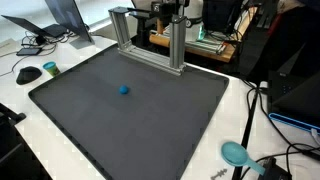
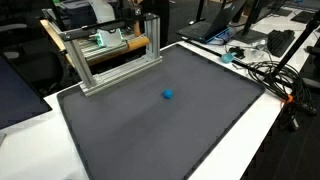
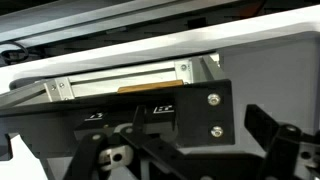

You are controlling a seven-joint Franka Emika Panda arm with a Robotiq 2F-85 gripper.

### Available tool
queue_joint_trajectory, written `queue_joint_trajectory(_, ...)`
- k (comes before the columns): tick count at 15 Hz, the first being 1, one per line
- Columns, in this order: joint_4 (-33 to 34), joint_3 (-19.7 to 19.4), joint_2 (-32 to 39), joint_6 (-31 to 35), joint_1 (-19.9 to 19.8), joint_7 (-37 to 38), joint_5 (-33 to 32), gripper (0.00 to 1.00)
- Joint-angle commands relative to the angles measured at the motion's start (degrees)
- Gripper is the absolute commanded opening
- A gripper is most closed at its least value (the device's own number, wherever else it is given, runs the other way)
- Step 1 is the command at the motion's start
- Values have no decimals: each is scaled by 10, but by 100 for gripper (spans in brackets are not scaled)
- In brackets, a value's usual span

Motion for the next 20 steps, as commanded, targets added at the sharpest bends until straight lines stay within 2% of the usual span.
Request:
queue_joint_trajectory(1,1,-6,1,-1,7,3,-4,100)
queue_joint_trajectory(10,4,-10,-9,10,-2,1,-22,100)
queue_joint_trajectory(15,9,-41,-22,34,-13,-27,-50,100)
queue_joint_trajectory(20,-2,-77,-24,85,-21,-72,-58,100)
